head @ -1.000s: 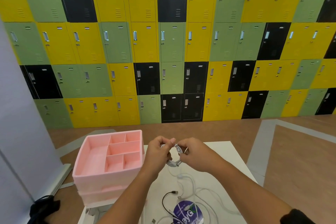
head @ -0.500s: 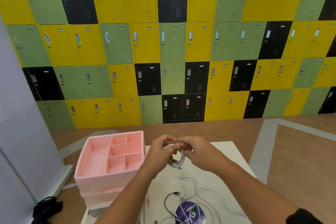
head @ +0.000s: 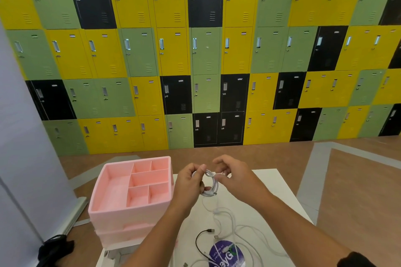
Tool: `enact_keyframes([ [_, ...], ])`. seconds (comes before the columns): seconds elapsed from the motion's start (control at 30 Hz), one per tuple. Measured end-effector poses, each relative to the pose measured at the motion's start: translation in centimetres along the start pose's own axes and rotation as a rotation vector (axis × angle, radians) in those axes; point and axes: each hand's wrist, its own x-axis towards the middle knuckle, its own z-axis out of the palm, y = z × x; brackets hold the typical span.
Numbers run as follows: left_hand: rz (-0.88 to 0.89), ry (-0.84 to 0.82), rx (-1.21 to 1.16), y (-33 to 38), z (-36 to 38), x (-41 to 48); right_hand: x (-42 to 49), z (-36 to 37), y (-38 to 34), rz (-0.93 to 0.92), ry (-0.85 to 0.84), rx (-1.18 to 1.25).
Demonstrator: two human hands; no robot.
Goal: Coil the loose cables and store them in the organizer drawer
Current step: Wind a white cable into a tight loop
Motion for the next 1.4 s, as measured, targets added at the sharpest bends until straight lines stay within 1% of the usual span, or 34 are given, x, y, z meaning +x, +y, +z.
enact_keyframes([
  [0.1,0.008,0.186,-0.037,-0.5,0.4,0.2,-0.8,1.3,-0.3,0.005,0.099,0.041],
  [0.2,0.040,0.286,-0.053,-0.2,0.7,0.2,-1.7,2.4,0.0,-0.107,0.211,-0.036],
  [0.27,0.067,0.289,-0.054,0.0,0.8,0.1,-2.1,2.7,0.1,-0.161,0.178,-0.097],
  [0.37,0.086,0.289,-0.018,0.3,1.0,0.0,-2.2,2.8,0.0,-0.153,0.101,-0.149],
  [0.47,0.091,0.288,-0.014,0.4,0.9,0.0,-2.0,2.6,-0.4,-0.176,0.083,-0.195],
  [0.6,0.090,0.215,-0.006,0.1,0.7,0.2,-1.9,2.3,-0.5,-0.251,0.034,-0.390],
  [0.67,0.110,0.211,-0.001,0.0,0.6,0.2,-1.9,2.4,-0.7,-0.242,0.034,-0.421],
  [0.77,0.176,0.268,0.049,-0.2,0.6,0.0,-1.9,2.9,-1.4,-0.111,0.042,-0.323],
  [0.9,0.316,0.276,0.100,0.0,0.3,-0.4,-1.9,3.0,-1.8,0.039,0.037,-0.036],
  [0.97,0.338,0.306,0.109,0.1,-0.1,-0.3,-1.8,2.4,-2.0,0.079,0.037,0.096],
  [1.03,0.319,0.338,0.128,0.0,-0.6,0.1,-1.7,1.8,-2.3,0.092,0.021,0.157],
  [1.13,0.286,0.362,0.133,-0.3,-0.8,0.5,-1.8,1.8,-2.4,0.073,-0.041,0.133],
  [1.23,0.216,0.392,0.063,-0.2,-0.5,0.8,-2.1,2.4,-1.8,0.088,-0.086,0.149],
  [1.3,0.079,0.362,-0.055,-0.1,-0.3,1.1,-2.5,2.8,-1.3,0.116,-0.125,0.150],
  [1.4,-0.178,0.293,-0.441,0.1,-0.1,1.3,-2.8,3.3,-0.5,0.162,-0.170,0.132],
])
